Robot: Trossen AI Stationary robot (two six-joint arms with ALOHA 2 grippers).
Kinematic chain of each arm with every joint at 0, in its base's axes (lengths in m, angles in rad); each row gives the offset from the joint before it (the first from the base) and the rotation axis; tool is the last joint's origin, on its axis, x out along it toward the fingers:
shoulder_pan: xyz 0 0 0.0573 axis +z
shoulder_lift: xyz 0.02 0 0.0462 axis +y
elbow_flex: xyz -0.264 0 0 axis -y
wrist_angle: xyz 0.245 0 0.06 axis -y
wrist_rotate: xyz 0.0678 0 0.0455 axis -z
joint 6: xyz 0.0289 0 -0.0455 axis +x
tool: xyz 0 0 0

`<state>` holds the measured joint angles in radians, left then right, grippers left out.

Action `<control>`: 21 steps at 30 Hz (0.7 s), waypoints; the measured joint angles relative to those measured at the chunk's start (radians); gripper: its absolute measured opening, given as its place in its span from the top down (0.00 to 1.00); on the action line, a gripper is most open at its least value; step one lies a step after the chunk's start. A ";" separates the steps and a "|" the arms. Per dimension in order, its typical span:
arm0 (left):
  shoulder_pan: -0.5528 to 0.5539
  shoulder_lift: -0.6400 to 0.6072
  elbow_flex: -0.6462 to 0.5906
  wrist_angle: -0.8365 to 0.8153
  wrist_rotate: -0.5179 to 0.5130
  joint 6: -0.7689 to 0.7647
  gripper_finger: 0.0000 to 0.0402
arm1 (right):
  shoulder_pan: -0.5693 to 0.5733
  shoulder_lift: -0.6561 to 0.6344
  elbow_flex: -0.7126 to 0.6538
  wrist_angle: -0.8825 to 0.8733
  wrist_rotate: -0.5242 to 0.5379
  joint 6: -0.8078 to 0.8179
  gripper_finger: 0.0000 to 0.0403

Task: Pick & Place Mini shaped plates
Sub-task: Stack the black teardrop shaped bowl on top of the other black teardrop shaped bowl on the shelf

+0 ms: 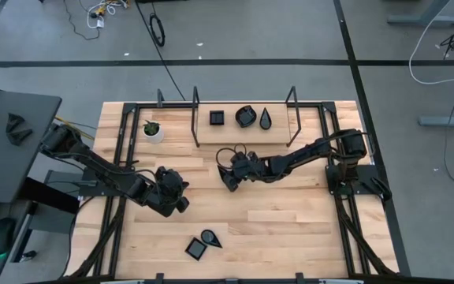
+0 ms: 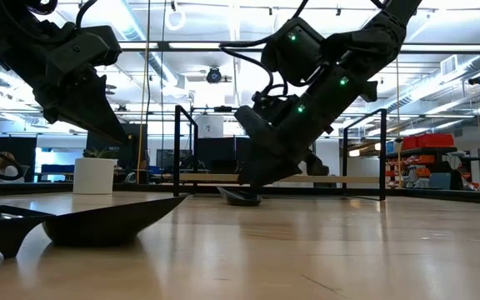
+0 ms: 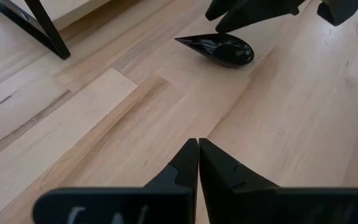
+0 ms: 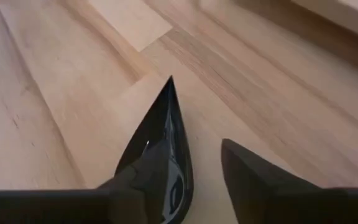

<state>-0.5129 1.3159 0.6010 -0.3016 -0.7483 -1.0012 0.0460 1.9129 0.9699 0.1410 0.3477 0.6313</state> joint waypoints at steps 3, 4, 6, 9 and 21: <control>0.000 0.000 0.000 0.000 0.000 0.000 0.96 | 0.000 0.007 0.000 0.009 0.001 -0.043 0.58; 0.000 0.000 0.000 0.000 0.000 0.000 0.96 | 0.000 0.011 0.000 0.014 0.000 -0.058 0.58; 0.000 0.000 0.000 0.000 0.000 0.000 0.96 | 0.000 0.018 0.000 0.037 -0.002 -0.076 0.59; 0.000 0.000 0.000 0.000 0.000 0.000 0.96 | 0.000 0.024 0.000 0.040 -0.010 -0.094 0.62; 0.000 0.000 0.000 0.001 -0.011 0.002 0.96 | -0.001 0.029 0.000 0.044 -0.027 -0.124 0.85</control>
<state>-0.5125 1.3159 0.6010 -0.3008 -0.7589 -0.9989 0.0449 1.9415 0.9701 0.1851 0.3210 0.5070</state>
